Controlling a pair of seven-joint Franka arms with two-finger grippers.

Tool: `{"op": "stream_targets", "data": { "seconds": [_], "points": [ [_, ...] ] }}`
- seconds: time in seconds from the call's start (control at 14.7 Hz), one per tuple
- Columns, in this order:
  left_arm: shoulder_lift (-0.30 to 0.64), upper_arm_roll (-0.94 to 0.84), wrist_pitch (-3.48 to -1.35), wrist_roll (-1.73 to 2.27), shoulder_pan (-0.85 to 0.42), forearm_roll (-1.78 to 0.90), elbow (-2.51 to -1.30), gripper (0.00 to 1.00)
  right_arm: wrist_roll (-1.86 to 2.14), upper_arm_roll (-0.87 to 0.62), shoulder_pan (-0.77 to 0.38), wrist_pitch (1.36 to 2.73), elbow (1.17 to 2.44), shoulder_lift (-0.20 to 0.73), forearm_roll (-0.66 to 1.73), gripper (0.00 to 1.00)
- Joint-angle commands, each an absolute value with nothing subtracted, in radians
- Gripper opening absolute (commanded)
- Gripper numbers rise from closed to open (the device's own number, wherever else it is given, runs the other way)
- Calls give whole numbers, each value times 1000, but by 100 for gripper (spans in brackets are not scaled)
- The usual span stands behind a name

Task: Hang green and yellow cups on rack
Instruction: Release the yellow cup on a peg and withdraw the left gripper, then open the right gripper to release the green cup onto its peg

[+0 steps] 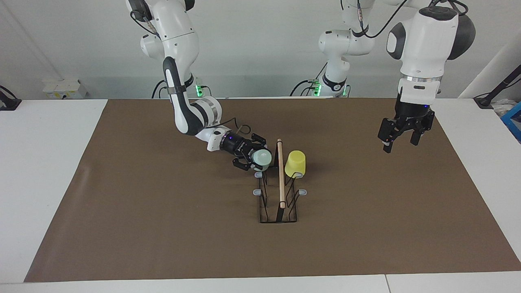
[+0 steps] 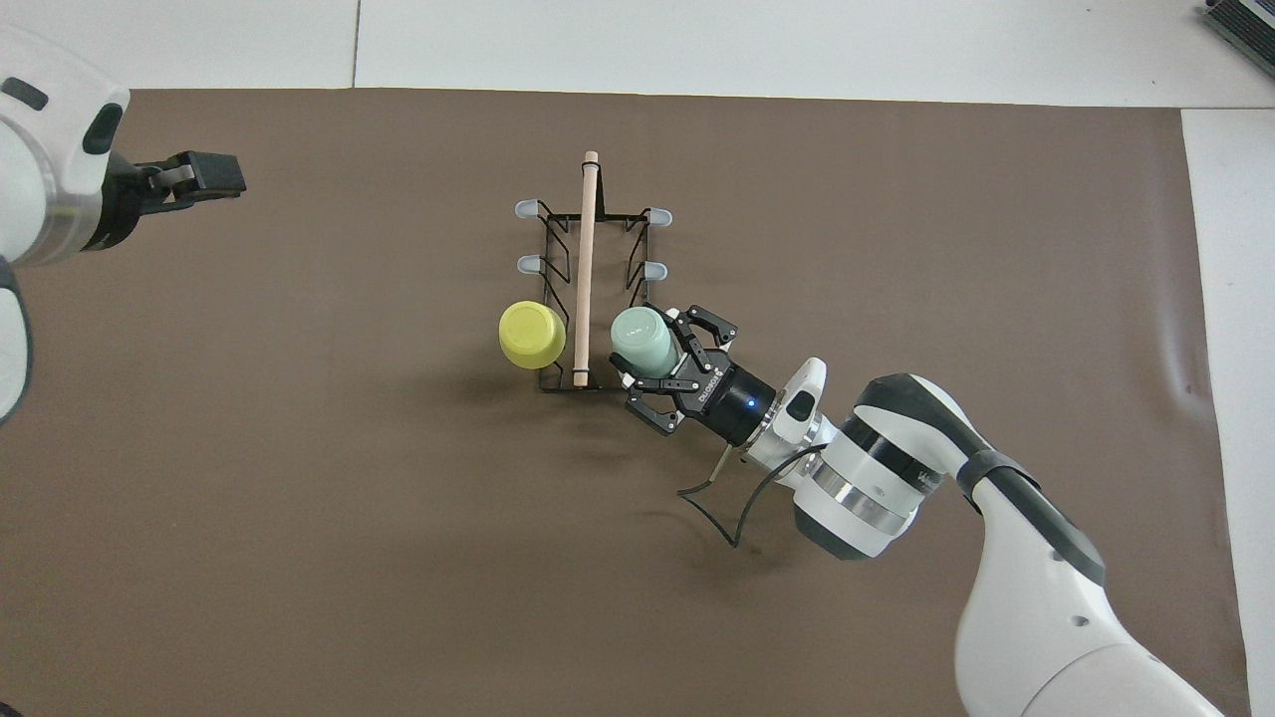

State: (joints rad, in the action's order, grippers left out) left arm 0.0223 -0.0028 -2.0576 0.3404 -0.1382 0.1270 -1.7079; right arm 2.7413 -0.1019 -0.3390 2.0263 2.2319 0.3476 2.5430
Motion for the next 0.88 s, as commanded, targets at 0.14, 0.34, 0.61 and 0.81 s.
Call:
{"op": "stream_targets", "data": {
  "seconds": [0.14, 0.34, 0.61, 0.81],
  "points": [
    [-49, 43, -1863, 85, -130, 104, -1723, 100, 2838, -110, -344, 2043, 2256, 351, 2632, 100],
    [-54, 74, -1792, 40, -129, 46, -1710, 100, 2824, -110, -353, 2065, 2256, 353, 2632, 100],
    [-41, 107, -1706, -23, -118, 26, -1645, 100, 2792, -110, -353, 2115, 2258, 357, 2620, 100],
    [-17, 107, -1638, -37, -112, 18, -1580, 100, 2772, -109, -356, 2151, 2275, 360, 2608, 100]
  ]
}}
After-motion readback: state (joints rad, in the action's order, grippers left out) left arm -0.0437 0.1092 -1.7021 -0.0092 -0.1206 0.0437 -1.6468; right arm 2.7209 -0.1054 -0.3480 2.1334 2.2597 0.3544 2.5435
